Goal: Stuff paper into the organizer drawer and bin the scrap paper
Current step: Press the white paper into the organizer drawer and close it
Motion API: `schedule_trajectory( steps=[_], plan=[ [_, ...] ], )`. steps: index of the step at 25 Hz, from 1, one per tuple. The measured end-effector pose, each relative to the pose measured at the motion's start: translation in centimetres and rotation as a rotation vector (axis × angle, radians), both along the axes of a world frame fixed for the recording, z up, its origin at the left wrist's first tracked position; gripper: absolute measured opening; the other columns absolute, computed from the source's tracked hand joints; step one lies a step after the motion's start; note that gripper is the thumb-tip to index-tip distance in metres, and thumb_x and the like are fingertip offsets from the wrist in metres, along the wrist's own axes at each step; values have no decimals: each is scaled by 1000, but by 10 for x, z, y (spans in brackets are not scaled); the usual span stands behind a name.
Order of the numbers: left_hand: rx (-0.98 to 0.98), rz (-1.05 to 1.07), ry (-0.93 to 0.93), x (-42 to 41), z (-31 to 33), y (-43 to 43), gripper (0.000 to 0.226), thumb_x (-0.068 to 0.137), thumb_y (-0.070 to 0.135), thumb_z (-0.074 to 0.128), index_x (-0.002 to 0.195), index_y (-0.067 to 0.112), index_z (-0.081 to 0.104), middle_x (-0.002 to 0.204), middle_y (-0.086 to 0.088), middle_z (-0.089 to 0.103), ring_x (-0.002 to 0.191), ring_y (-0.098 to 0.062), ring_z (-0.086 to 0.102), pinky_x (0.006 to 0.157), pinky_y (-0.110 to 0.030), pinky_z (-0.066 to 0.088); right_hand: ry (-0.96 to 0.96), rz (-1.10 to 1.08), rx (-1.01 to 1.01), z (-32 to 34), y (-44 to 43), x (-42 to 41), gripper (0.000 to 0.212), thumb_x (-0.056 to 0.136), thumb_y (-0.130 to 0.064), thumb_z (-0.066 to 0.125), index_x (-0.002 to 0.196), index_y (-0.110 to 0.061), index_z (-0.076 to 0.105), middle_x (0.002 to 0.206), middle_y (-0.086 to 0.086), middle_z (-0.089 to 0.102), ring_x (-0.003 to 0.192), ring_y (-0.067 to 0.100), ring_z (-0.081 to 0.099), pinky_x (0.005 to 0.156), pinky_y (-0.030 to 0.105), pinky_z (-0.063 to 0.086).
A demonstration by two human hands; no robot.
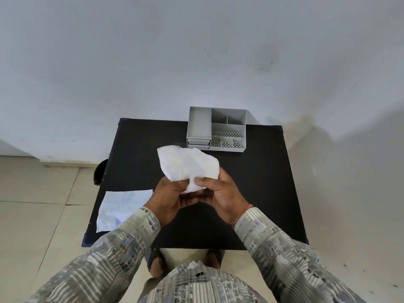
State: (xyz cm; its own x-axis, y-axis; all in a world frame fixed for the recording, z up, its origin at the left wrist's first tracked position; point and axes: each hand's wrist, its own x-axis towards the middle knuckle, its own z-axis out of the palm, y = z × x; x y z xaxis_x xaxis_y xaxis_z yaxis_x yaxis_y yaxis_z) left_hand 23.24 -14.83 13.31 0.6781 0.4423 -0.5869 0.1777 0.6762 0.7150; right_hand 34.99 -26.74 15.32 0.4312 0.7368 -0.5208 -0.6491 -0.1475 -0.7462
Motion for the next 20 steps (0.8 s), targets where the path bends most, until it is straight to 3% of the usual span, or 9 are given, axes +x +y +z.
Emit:
schedule_trajectory(
  steps=[2, 5, 8, 12, 14, 17, 18, 20],
  plan=[
    [71, -18, -30, 4, 7, -6, 37, 98, -1, 66, 133, 8, 69, 117, -17, 82, 105, -40, 79, 78, -47, 68, 118, -79, -6, -1, -4, 7, 51, 89, -2, 74, 135, -19, 64, 130, 15, 74, 117, 41, 71, 94, 69, 57],
    [6, 2, -71, 12, 14, -20, 36, 101, 13, 64, 138, 12, 66, 128, -15, 79, 117, -38, 76, 99, -55, 61, 113, -185, -159, -3, -8, 17, 44, 88, 0, 77, 128, -16, 68, 123, 13, 77, 109, 37, 75, 88, 63, 62],
    [72, 34, -112, 25, 15, -35, 53, 90, 17, 81, 140, 15, 63, 130, -16, 78, 117, -37, 76, 91, -52, 65, 38, -133, -208, -1, -13, 22, 38, 88, 0, 78, 121, -15, 71, 117, 13, 79, 104, 35, 77, 86, 55, 65],
    [119, -66, -141, 34, 25, -38, 60, 81, -7, 81, 137, 12, 66, 127, -16, 79, 121, -37, 74, 92, -50, 66, 205, 6, -61, 12, -19, 57, 48, 87, -5, 75, 135, -5, 65, 130, 24, 73, 121, 45, 69, 104, 66, 52],
    [136, -202, -121, 32, 28, -35, 64, 81, -11, 82, 138, 13, 66, 130, -15, 77, 124, -35, 73, 99, -56, 62, 67, 57, -84, 22, -15, 77, 45, 85, 1, 78, 129, -4, 69, 126, 24, 75, 116, 45, 72, 101, 65, 55],
    [141, -223, -69, 28, 30, -33, 73, 77, -10, 86, 139, 21, 64, 131, -9, 77, 126, -32, 71, 103, -61, 59, -243, -23, -62, 38, -3, 99, 29, 85, 0, 80, 111, -11, 80, 119, 16, 78, 114, 42, 73, 93, 54, 62],
    [144, -191, -83, 26, 30, -33, 76, 76, -8, 87, 141, 23, 63, 133, -9, 77, 127, -33, 71, 103, -62, 58, -205, -52, 34, 41, 1, 104, 24, 89, -5, 78, 113, -10, 79, 122, 14, 77, 118, 40, 71, 97, 52, 61],
    [130, -99, -150, 24, 28, -34, 80, 74, -4, 88, 145, 22, 61, 137, -12, 74, 127, -34, 71, 103, -63, 58, 75, -100, 172, 42, 1, 107, 29, 94, -24, 76, 120, -11, 75, 128, 14, 73, 123, 36, 68, 106, 55, 55]
  ],
)
